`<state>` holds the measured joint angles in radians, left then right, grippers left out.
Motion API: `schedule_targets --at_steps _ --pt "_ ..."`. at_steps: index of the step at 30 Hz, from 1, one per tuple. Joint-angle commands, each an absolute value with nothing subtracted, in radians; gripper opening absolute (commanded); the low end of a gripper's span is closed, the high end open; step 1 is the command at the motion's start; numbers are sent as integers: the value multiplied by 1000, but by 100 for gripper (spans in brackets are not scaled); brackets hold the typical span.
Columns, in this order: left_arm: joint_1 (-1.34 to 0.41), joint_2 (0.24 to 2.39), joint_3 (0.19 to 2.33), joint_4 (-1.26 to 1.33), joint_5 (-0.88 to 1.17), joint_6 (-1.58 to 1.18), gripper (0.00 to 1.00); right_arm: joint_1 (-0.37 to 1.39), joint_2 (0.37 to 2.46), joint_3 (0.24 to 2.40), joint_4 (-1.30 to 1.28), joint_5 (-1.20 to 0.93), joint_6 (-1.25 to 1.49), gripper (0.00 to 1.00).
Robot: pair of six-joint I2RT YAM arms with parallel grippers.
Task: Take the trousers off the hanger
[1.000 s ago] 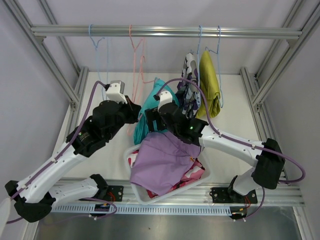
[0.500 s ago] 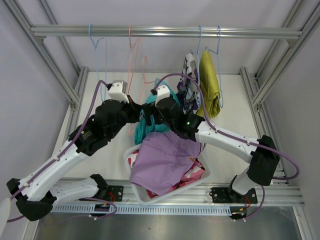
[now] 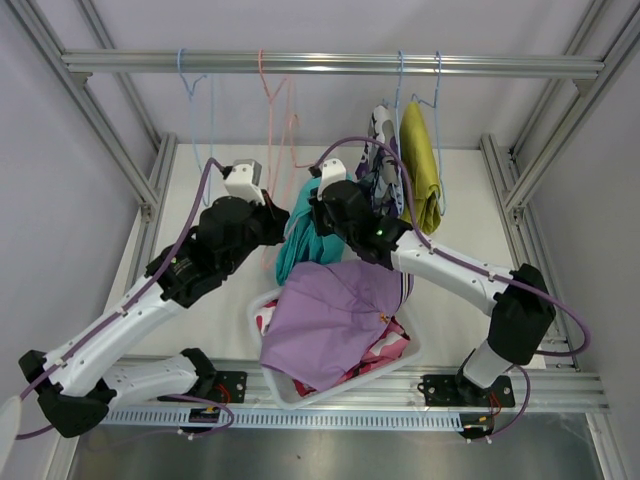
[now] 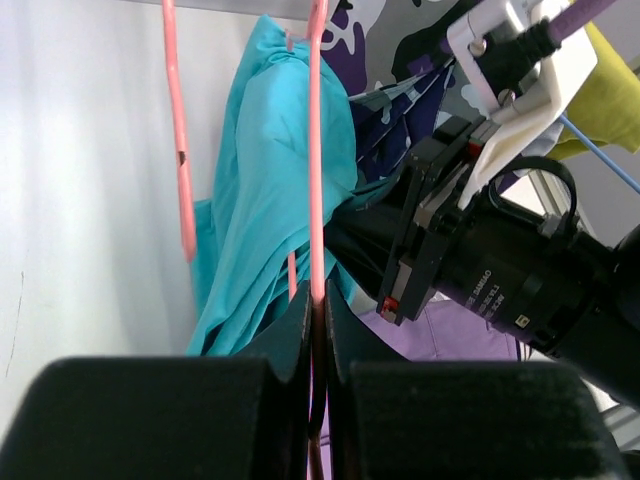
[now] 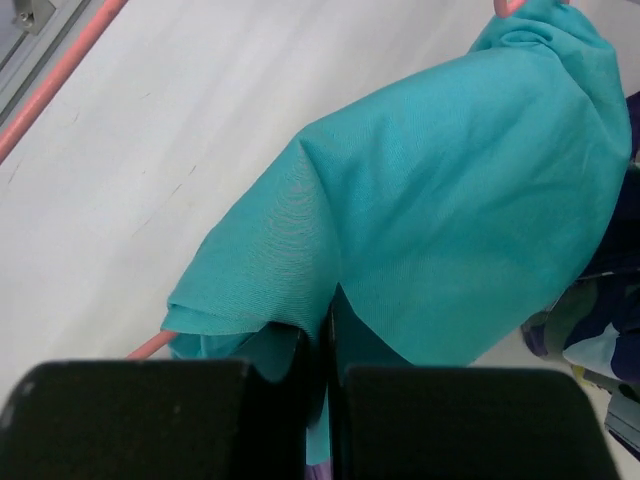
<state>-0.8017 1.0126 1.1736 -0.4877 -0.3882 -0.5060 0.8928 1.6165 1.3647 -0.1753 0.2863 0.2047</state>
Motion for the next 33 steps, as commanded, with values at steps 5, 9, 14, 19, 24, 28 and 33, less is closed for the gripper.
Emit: schedule_targets --at_steps 5,9,14,19,24,28,33 --pt "-796 1039 1198 -440 -382 -503 0 874 1618 1526 -190 195 224 0" --pt "-796 1042 1195 -437 -382 -503 1 882 1598 1630 -244 178 232 0" --pt "-796 1072 1195 -440 -382 -505 1 888 1579 1804 -359 175 230 0" --pt "-796 1120 1215 -471 -377 -509 1 907 1549 1992 -465 205 196 0" --pt "-796 1147 1215 -472 -383 -511 1 908 1516 2109 -563 239 173 0" --pt "-795 1163 1209 -466 -390 -505 1 913 1453 2126 -594 261 153 0" --pt "-796 1222 1206 -460 -368 -512 1 911 1414 2187 -669 314 120 0"
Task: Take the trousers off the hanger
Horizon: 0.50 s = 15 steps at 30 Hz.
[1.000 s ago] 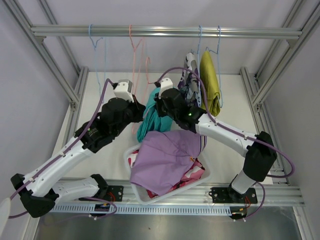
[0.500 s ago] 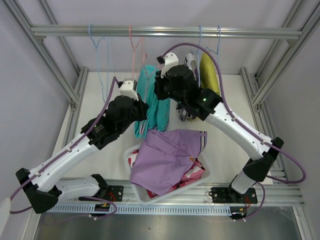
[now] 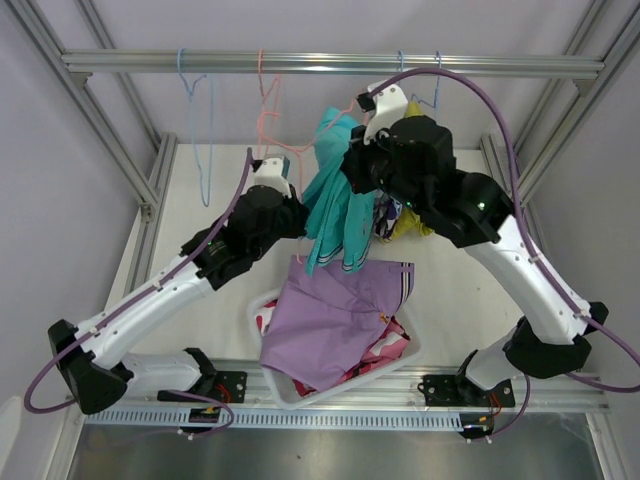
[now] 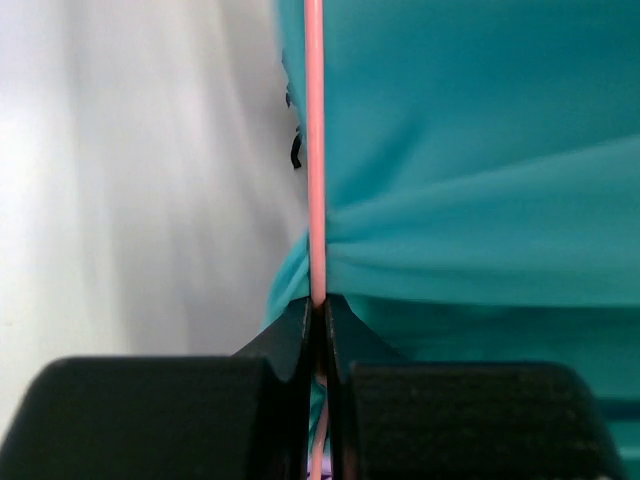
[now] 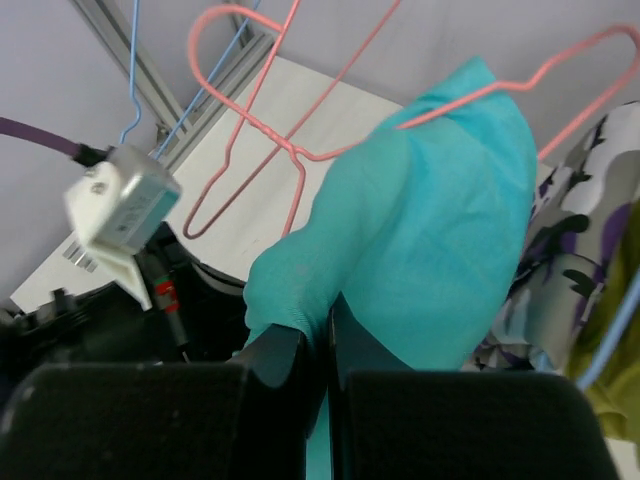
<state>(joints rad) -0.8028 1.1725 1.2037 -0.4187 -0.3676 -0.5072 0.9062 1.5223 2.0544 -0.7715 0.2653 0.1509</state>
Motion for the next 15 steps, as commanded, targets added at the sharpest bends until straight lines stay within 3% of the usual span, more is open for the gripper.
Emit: schedule_targets --at_steps 1,15 --pt "-796 1230 1204 -460 -365 -512 1 911 1407 2200 -679 318 117 0" --pt "-833 1344 1210 -476 -445 -489 1 910 1235 2174 -768 371 106 0"
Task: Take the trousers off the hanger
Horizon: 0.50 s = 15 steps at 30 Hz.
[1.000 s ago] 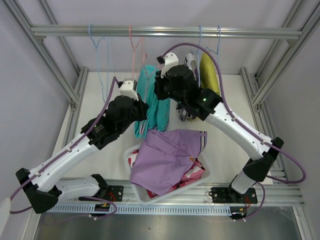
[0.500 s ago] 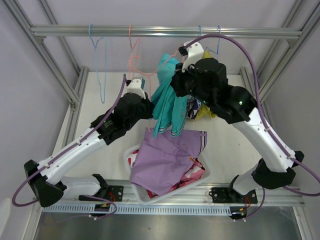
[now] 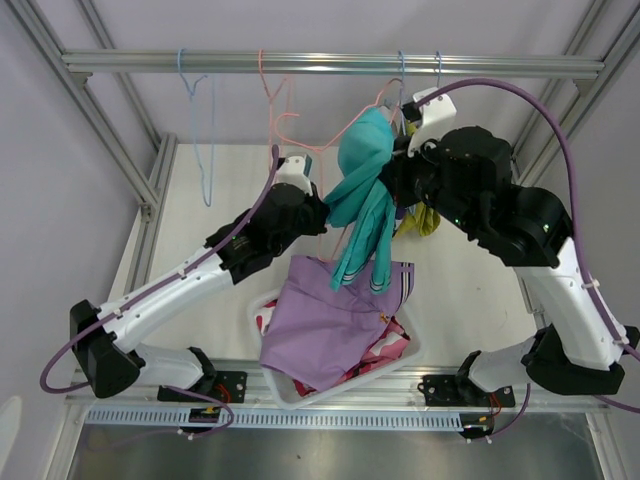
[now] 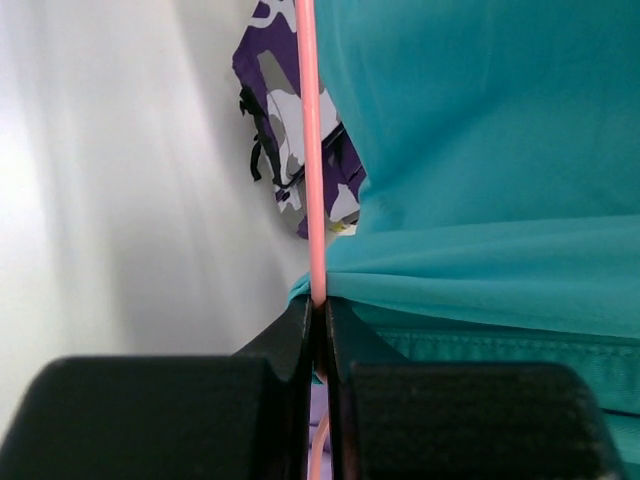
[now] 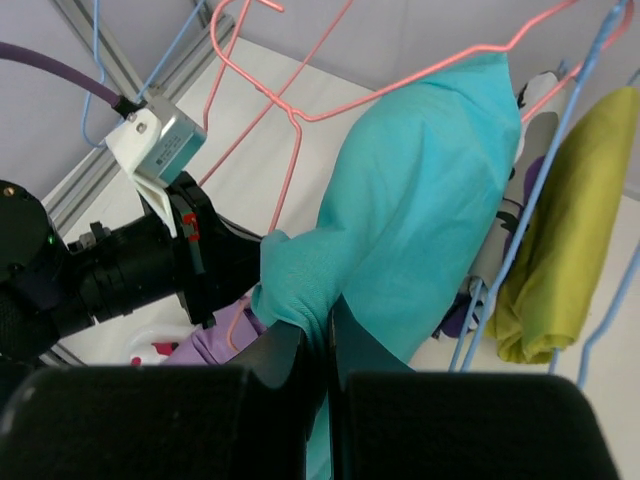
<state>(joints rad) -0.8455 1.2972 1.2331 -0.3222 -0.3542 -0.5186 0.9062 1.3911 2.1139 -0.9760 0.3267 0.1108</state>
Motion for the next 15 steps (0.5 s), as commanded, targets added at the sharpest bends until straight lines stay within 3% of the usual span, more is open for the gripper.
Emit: schedule_targets --at_steps 1,15 --pt "-833 1345 1207 -469 -449 -486 0 910 1226 2177 -773 377 101 0" --pt "-848 1350 1230 -508 -465 -472 1 910 1131 2184 -890 566 66 0"
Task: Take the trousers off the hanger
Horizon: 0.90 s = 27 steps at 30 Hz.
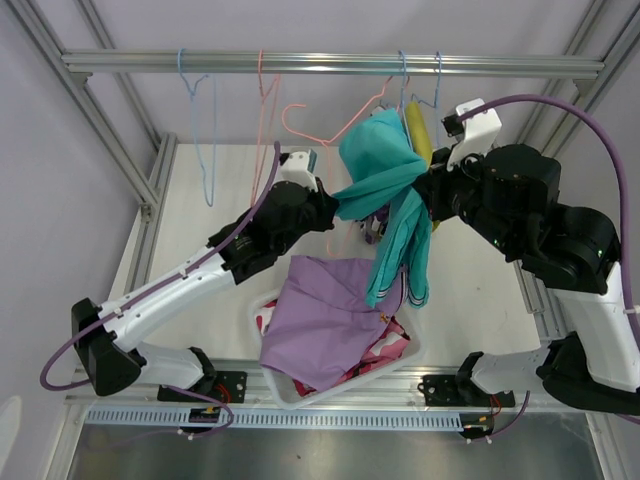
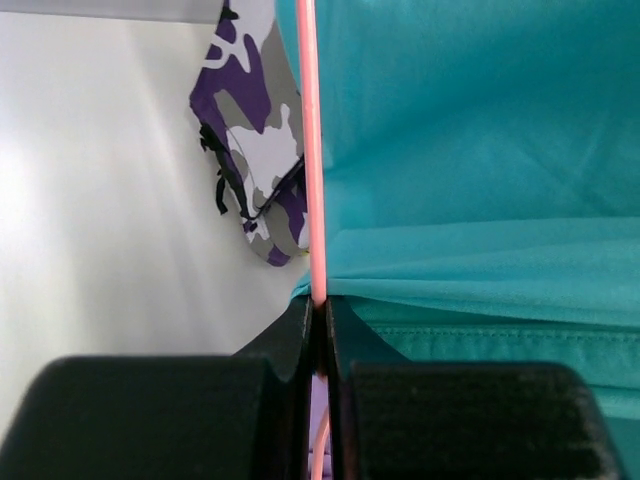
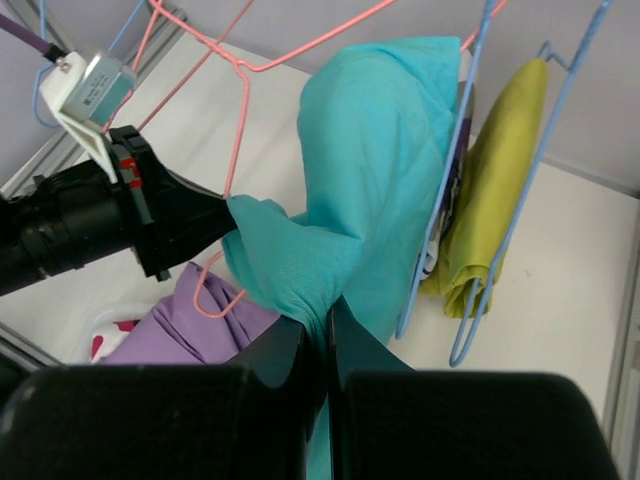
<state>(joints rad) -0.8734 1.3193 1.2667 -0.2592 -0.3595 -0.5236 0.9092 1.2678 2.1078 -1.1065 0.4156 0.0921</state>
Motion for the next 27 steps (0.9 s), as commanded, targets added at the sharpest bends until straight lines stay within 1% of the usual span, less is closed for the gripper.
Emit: schedule_targets --at_steps 1,5,6,9,12,20,27 --pt "-853 1324 1232 -503 -445 -468 0 910 1114 2166 -890 583 64 0" --pt "-885 1264 1273 -517 -341 -456 1 910 1039 1999 -838 620 64 0" --pt "-890 1249 1278 -514 -316 -459 1 910 1022 1918 -822 617 71 0" --pt "-910 1204 1285 -506 -265 -457 1 910 971 1801 -753 594 107 0" --pt "-922 1197 1314 -526 -223 -457 0 911 946 1631 -666 552 152 0" --pt "-927 1183 1338 -529 -69 -459 0 897 985 1468 -551 502 218 0" --pt "-927 1163 1338 -531 -66 -451 1 881 1054 1379 -480 462 255 0"
